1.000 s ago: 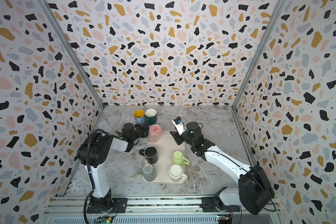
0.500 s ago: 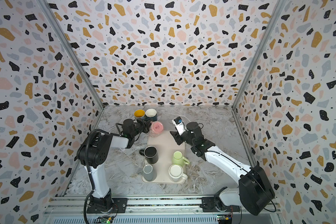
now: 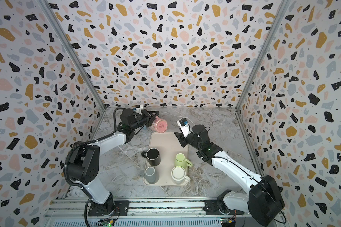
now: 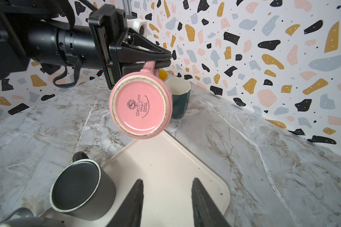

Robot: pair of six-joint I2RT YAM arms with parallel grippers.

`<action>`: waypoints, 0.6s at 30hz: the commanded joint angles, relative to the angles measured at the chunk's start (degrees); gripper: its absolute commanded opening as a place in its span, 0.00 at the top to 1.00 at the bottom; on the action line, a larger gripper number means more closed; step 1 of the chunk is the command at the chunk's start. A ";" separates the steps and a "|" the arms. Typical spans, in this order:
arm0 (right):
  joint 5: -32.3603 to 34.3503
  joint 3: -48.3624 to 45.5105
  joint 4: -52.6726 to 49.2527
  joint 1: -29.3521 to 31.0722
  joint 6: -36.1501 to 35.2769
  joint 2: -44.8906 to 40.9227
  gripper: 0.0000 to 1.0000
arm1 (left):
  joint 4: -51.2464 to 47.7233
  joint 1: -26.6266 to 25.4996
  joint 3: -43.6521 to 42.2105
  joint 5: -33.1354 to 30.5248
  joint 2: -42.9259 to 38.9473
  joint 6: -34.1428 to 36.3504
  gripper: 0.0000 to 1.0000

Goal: Turn the mug right side up
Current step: 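Swing the pink mug toward the right gripper while the right gripper reaches in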

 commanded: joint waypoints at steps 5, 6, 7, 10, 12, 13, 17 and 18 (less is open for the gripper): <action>2.07 0.39 -2.35 -0.33 -0.35 -3.14 0.60 | -9.28 -2.14 7.65 2.28 -5.35 24.95 1.00; 2.27 0.55 -2.60 -0.33 -0.48 -3.39 0.60 | -10.32 -2.53 7.96 1.94 -5.96 28.27 1.00; 2.46 0.64 -2.68 -0.35 -0.61 -3.56 0.60 | -10.82 -2.77 7.98 1.44 -6.56 31.16 1.00; 2.33 0.85 -2.81 -0.45 -0.90 -4.09 0.60 | -5.68 -3.56 4.86 -0.69 -8.87 35.78 1.00; 2.13 0.99 -2.96 -0.44 -0.99 -4.13 0.61 | -4.21 -4.01 3.27 -1.82 -10.03 39.41 1.00; 2.13 1.08 -2.96 -0.46 -1.04 -4.14 0.61 | -4.42 -4.29 3.05 -2.09 -10.33 41.50 1.00; 1.95 1.78 -3.68 -0.48 -1.37 -4.07 0.62 | -4.19 -5.99 1.40 -3.66 -12.61 48.84 1.00; 1.89 2.31 -4.14 -0.50 -1.36 -3.95 0.63 | -4.42 -6.67 0.81 -4.53 -13.54 51.71 1.00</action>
